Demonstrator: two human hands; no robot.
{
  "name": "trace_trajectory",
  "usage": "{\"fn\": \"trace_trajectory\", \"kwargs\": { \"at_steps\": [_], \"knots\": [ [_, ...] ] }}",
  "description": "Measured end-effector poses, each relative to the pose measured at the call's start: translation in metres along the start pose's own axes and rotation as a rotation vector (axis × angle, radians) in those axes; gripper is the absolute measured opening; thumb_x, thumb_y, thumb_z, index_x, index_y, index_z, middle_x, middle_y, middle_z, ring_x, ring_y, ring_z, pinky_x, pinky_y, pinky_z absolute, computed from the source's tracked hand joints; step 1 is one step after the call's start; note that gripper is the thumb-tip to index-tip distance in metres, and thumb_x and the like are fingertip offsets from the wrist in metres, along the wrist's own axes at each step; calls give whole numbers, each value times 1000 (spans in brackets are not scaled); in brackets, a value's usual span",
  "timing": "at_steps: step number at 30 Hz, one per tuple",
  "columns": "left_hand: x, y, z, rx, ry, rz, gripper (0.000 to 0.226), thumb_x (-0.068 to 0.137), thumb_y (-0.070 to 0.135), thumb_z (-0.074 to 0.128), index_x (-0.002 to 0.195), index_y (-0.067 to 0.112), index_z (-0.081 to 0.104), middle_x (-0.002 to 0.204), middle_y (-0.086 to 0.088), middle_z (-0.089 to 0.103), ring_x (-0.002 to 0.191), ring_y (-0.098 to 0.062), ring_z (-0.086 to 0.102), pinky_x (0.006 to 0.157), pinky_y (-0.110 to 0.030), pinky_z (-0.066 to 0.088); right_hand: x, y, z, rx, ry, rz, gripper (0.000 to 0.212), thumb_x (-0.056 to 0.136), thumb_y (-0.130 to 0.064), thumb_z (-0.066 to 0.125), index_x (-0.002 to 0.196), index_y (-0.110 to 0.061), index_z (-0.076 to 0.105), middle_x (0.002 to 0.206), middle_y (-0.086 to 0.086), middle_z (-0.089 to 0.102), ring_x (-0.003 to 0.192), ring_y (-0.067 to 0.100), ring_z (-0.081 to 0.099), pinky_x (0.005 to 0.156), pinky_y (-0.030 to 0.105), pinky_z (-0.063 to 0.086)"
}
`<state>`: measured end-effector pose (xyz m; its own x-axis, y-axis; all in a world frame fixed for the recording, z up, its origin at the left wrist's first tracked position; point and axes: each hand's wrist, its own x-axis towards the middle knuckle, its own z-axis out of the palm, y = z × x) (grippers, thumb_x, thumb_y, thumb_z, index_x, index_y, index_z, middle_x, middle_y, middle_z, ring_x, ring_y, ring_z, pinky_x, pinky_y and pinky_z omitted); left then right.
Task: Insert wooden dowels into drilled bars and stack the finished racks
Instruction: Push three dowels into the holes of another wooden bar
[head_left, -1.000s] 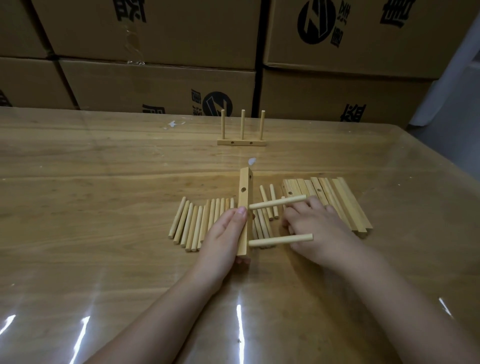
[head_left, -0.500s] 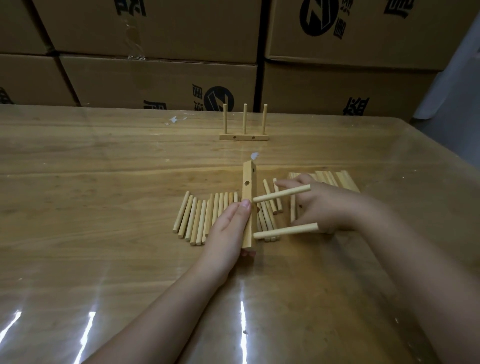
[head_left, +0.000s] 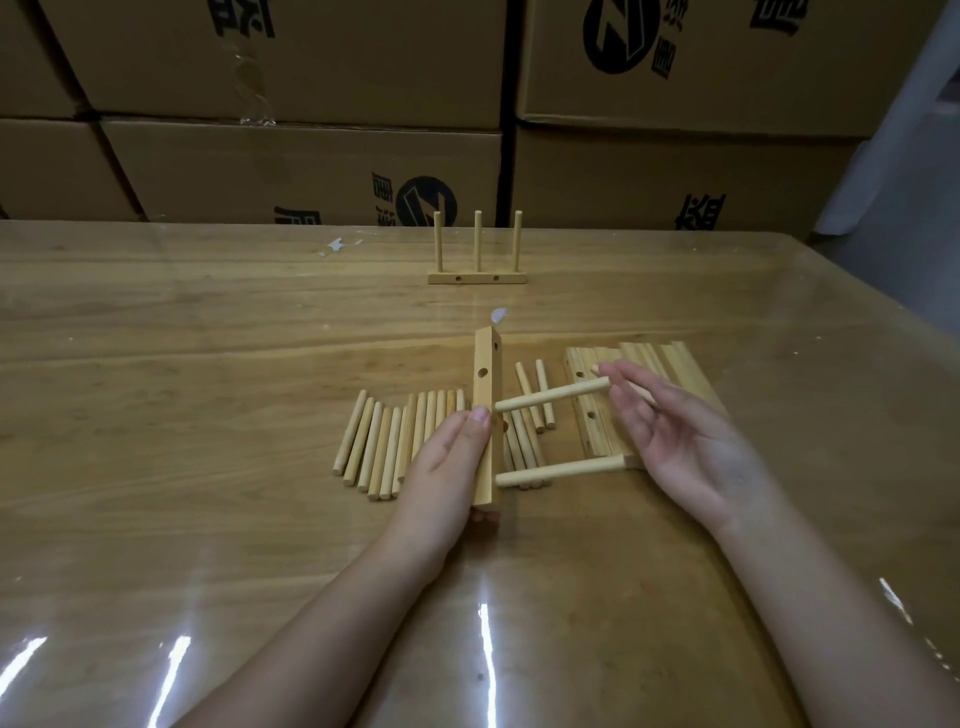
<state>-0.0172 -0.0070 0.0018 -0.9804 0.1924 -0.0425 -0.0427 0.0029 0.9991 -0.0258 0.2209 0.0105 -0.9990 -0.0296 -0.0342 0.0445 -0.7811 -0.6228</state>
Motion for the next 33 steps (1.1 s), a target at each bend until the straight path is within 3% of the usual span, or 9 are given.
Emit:
{"fn": "trace_trajectory", "kwargs": {
  "at_steps": [7, 10, 14, 18, 21, 24, 28, 30, 33],
  "knots": [
    [2, -4, -2, -32, -30, -10, 32, 77, 63, 45, 83, 41, 67, 70, 5, 59, 64, -13, 57, 47, -20, 46, -2, 9, 7, -308, 78, -78, 35, 84, -10, 55, 118, -1, 55, 108, 19, 68, 94, 22, 69, 67, 20, 55],
    [2, -6, -3, -25, -27, -15, 34, 76, 64, 44, 87, 41, 67, 75, 4, 60, 68, -15, 58, 48, -20, 46, -4, 19, 12, -669, 157, -298, 17, 89, -17, 56, 104, -13, 62, 93, 8, 73, 79, 23, 71, 60, 21, 55],
    [3, -6, 0, 17, -11, -6, 52, 74, 66, 39, 104, 32, 65, 79, 6, 58, 68, -12, 57, 46, -16, 44, -6, 32, 15, -1084, 135, -561, 20, 85, -18, 65, 88, -37, 65, 85, -11, 71, 83, 7, 67, 67, 13, 50],
    [1, -6, 1, 30, -49, 18, 55, 80, 64, 37, 111, 29, 66, 90, -10, 60, 62, -8, 60, 47, -17, 44, -4, 30, 15, -1112, 217, -553, 18, 80, -27, 71, 85, -44, 68, 93, -9, 66, 92, 9, 62, 78, 24, 51],
    [1, -9, 1, 89, -87, 36, 72, 81, 64, 37, 127, 13, 57, 111, -25, 63, 88, -25, 67, 64, -28, 50, -3, 28, 15, -1064, 217, -518, 16, 81, -26, 70, 87, -41, 69, 97, -4, 68, 98, 13, 62, 82, 34, 53],
    [0, -9, 0, 124, -93, 53, 79, 83, 61, 37, 126, -4, 50, 78, -5, 69, 74, -18, 66, 67, -29, 51, -5, 27, 17, -1075, 199, -516, 18, 82, -23, 70, 90, -39, 70, 99, 0, 68, 104, 18, 60, 88, 44, 51],
    [-1, -7, 1, 113, -99, 22, 75, 81, 64, 38, 133, 12, 53, 131, -25, 52, 125, -41, 46, 105, -52, 36, -5, 28, 20, -1122, 171, -562, 15, 82, -23, 70, 92, -34, 70, 101, 5, 67, 102, 17, 61, 89, 42, 50],
    [-1, -7, 2, 103, -101, 4, 68, 78, 65, 39, 127, 23, 59, 130, -6, 59, 127, -19, 49, 108, -33, 38, -5, 29, 20, -1110, 172, -580, 14, 82, -25, 69, 94, -33, 70, 102, 7, 66, 102, 17, 62, 89, 33, 51],
    [-5, 1, 4, 149, -76, -19, 33, 73, 65, 39, 99, 51, 55, 93, 47, 56, 95, 33, 44, 76, 9, 32, -6, 28, 21, -1130, 185, -623, 14, 81, -30, 68, 92, -38, 69, 98, -1, 67, 99, 10, 61, 88, 24, 48]
  ]
}}
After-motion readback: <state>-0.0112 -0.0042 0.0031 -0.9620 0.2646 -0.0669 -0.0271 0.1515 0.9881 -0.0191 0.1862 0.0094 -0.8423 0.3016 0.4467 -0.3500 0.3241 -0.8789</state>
